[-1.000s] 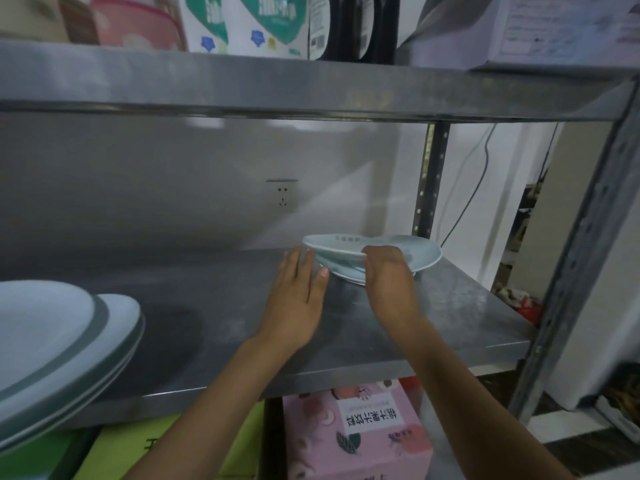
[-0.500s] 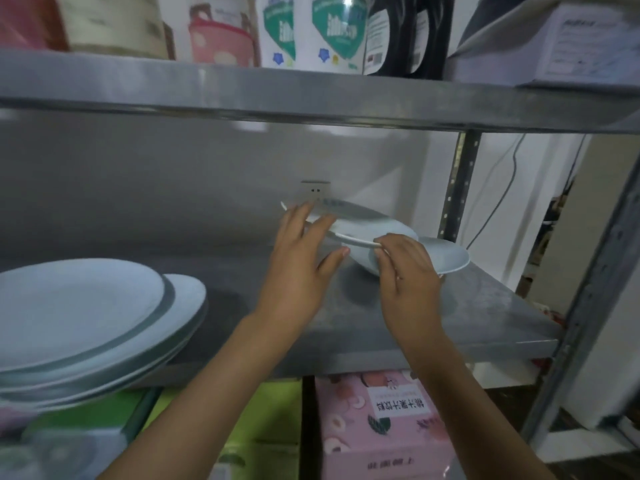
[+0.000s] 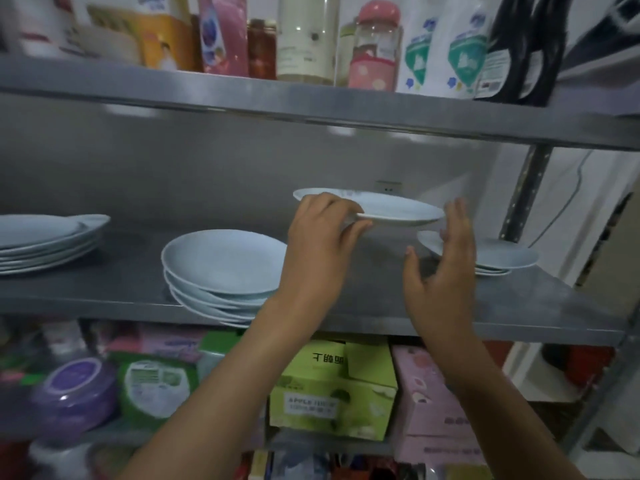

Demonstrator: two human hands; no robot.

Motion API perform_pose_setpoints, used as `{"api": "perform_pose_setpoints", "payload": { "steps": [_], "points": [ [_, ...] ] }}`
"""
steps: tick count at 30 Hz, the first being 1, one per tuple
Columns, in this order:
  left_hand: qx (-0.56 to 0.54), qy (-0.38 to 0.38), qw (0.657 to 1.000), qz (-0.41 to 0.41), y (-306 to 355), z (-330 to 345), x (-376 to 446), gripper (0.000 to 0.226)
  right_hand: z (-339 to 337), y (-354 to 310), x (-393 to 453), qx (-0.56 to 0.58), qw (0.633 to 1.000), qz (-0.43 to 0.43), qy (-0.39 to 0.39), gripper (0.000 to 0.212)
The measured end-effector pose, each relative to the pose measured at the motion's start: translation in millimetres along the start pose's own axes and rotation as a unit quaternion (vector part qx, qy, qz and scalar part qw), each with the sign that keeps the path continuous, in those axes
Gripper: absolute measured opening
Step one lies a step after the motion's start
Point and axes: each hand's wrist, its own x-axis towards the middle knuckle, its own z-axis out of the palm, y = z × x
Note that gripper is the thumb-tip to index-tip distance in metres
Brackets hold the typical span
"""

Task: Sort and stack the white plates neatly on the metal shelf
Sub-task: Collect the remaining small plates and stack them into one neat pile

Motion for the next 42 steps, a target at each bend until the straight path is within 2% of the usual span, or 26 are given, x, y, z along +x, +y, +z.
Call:
{"api": "perform_pose_setpoints", "payload": {
  "steps": [3,10,19,25,28,32,36,38,42],
  "points": [
    [0.008,0.000,1.000,-0.015,-12.6,-26.1,-11.6,0.012,9.6,-10.7,-15.4,0.001,0.997,0.073,-0.017,0.073],
    [0.040,-0.026,0.996,-0.070,-53.6,-54.6,-46.9,0.011,33.4,-12.3,-50.3,-0.011,0.981,0.173,-0.091,0.071],
    [0.025,-0.076,0.989,-0.123,-77.9,-61.3,-68.3,0.012,48.9,-15.4,-67.9,-0.053,0.967,0.208,-0.139,0.073],
    [0.049,-0.064,0.990,-0.112,-78.5,-65.9,-76.2,0.014,52.9,-17.1,-69.1,-0.052,0.965,0.213,-0.142,0.072],
    [0.092,-0.081,0.989,-0.088,-77.6,-70.3,-76.5,0.015,54.0,-16.6,-68.8,-0.056,0.965,0.214,-0.141,0.072],
    [0.076,-0.111,0.987,-0.091,-76.0,-72.8,-84.1,0.012,55.5,-15.2,-69.3,-0.062,0.963,0.220,-0.141,0.073],
    [0.074,-0.120,0.985,-0.099,-71.0,-74.9,-83.0,0.027,55.9,-12.8,-69.9,-0.060,0.964,0.220,-0.135,0.073],
    [0.073,-0.117,0.987,-0.077,-64.8,-75.1,-79.3,0.034,55.2,-10.3,-69.7,-0.058,0.965,0.217,-0.133,0.073],
    [0.032,-0.094,0.995,0.010,-42.0,-67.0,-74.0,0.031,48.3,-2.4,-68.6,-0.059,0.968,0.206,-0.126,0.071]
  ]
}}
